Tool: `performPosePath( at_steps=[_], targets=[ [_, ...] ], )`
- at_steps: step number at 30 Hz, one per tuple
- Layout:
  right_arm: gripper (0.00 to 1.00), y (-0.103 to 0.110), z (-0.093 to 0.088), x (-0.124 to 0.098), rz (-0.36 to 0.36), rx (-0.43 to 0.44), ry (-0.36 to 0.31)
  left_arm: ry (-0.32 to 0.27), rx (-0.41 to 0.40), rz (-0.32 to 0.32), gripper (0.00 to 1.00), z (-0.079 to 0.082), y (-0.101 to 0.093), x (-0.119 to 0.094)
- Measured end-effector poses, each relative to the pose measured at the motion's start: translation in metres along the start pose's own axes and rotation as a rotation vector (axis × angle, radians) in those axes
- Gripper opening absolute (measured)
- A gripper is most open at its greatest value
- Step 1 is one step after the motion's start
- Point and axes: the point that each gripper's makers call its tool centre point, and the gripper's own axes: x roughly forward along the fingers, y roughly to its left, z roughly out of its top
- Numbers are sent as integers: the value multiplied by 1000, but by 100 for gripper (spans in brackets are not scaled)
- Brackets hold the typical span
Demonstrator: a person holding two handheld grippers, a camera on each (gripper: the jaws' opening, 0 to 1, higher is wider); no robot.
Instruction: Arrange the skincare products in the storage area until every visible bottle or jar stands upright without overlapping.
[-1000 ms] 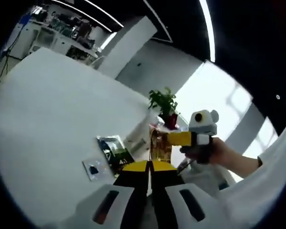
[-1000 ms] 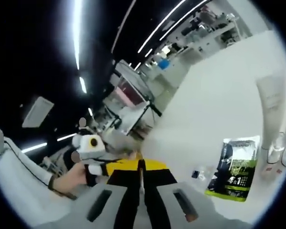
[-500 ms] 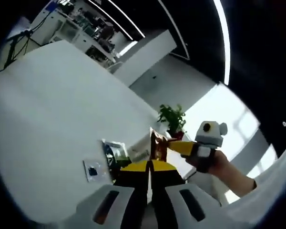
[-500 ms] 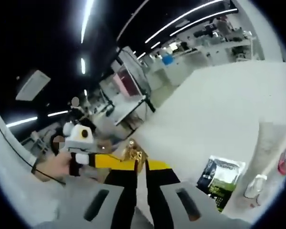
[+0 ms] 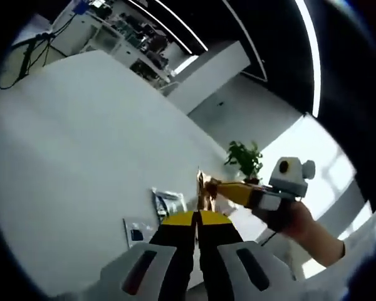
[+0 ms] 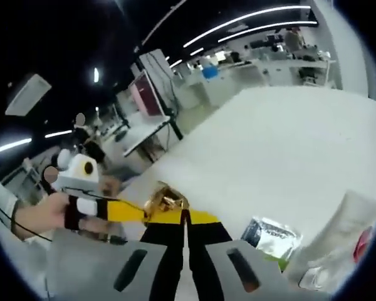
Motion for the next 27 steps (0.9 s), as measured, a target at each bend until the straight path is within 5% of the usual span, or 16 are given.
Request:
performPosePath(
  at_steps=[7,15,27],
  targets=[
    [1,-26,-14,21,-124,-136,67,40,-12,93,1,-9,27,30],
    [1,-56,-34,51,-206,-148,125,109,29,175,1,-15,50,56],
    [1,-80,-63,85,-244,-204,221,180,43,234,2,-29,92,79]
  ],
)
